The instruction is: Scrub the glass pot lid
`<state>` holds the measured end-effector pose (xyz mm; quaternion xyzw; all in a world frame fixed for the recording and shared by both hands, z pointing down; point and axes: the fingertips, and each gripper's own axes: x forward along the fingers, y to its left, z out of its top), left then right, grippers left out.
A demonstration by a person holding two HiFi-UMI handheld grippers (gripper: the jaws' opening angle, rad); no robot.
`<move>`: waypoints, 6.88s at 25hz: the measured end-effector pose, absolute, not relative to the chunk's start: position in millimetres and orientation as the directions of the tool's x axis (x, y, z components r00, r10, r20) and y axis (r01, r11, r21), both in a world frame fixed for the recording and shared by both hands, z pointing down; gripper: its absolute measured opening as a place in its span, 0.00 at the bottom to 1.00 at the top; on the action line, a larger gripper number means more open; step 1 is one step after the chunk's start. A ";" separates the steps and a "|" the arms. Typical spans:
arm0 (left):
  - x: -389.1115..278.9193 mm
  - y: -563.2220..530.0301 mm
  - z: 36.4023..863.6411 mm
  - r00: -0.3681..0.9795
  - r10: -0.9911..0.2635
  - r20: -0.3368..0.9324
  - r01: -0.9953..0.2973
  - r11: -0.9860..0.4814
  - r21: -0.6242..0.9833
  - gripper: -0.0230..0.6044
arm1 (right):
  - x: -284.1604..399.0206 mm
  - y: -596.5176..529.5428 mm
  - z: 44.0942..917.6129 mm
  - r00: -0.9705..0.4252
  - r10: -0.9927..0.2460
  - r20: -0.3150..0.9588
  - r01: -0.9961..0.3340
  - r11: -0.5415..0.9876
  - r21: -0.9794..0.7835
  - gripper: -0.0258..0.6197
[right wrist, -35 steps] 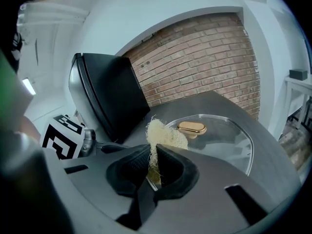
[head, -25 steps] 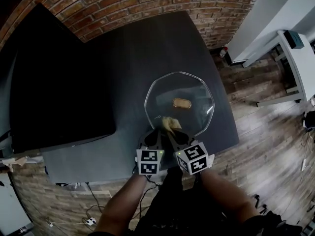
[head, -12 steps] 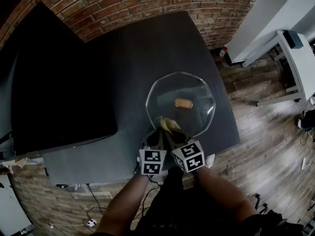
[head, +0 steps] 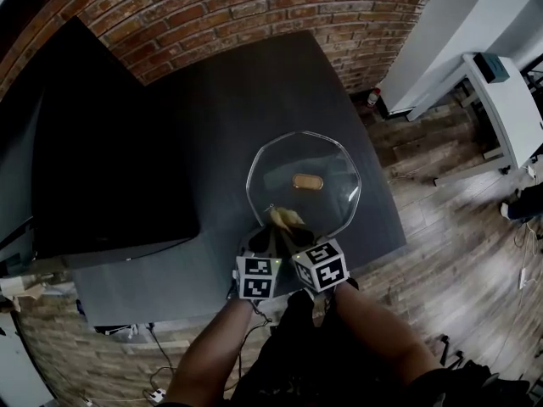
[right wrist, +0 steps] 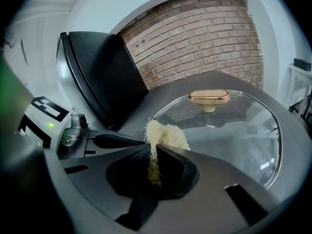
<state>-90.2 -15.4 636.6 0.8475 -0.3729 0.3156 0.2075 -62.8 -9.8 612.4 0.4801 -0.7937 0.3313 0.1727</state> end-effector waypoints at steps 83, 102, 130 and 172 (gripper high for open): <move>-86.9 -20.3 633.4 0.380 -0.588 0.714 -0.893 -0.435 0.117 0.09 | 148.8 -129.5 617.0 -0.461 -0.533 0.710 -0.874 0.413 -0.257 0.10; -88.1 -19.9 632.9 0.388 -0.584 0.713 -0.891 -0.435 0.128 0.09 | 125.8 -94.0 609.0 -0.456 -0.531 0.714 -0.868 0.443 -0.224 0.10; -87.2 -17.6 634.9 0.469 -0.522 0.713 -0.827 -0.543 0.146 0.09 | 46.7 -34.6 600.9 -0.464 -0.531 0.709 -0.878 0.379 -0.291 0.10; -83.6 -14.9 634.2 0.519 -0.472 0.712 -0.795 -0.573 0.200 0.09 | -88.4 -73.9 584.3 -0.587 -0.366 0.723 -0.666 0.725 -0.174 0.10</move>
